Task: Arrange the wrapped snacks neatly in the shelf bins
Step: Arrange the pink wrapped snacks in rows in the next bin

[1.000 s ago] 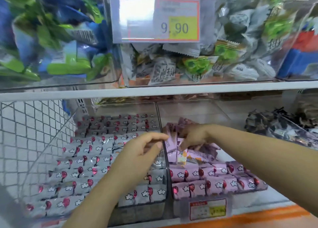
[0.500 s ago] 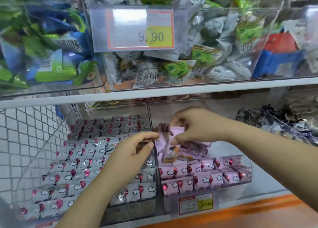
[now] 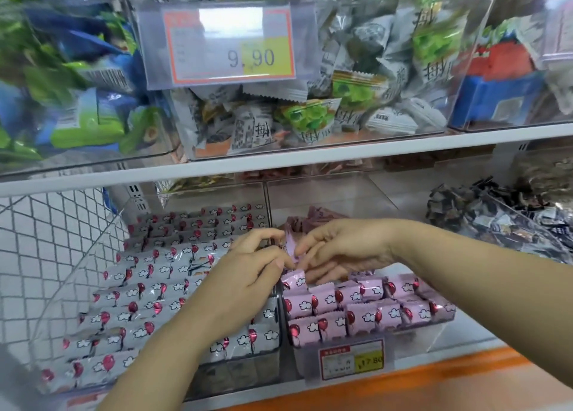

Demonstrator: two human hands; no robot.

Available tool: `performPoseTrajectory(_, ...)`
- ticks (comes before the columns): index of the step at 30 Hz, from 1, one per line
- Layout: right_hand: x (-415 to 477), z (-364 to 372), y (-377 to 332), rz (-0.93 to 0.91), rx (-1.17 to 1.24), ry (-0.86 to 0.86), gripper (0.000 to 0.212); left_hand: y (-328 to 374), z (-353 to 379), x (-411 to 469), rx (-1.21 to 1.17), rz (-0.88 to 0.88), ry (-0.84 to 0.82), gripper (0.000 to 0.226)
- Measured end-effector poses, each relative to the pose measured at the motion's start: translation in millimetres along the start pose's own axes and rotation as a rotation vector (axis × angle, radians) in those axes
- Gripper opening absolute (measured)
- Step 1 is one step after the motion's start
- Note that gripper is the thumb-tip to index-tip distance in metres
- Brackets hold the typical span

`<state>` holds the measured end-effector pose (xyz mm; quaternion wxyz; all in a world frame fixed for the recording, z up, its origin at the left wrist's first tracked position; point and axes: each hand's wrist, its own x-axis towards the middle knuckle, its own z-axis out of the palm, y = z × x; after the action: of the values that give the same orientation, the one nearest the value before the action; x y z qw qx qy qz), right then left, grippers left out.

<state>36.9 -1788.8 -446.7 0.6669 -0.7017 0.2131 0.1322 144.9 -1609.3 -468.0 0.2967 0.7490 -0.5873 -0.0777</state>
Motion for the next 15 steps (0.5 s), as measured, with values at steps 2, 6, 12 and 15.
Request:
performPoseTrajectory(2, 0, -3, 2, 0.020, 0.056, -0.007, 0.025, -1, 1, 2, 0.010, -0.010, -0.014, 0.028)
performPoseTrajectory(6, 0, -5, 7, 0.056, 0.053, -0.035, 0.029, 3, 1, 8, 0.018, -0.061, -0.035, 0.020)
performPoseTrajectory(12, -6, -25, 6, 0.026, 0.090, 0.081, 0.025, 11, -1, 15, 0.065, -0.112, -0.083, 0.012)
performPoseTrajectory(15, -6, -39, 8, 0.072, -0.143, 0.205, 0.020, 12, -1, 15, 0.019, -0.121, -0.099, 0.014)
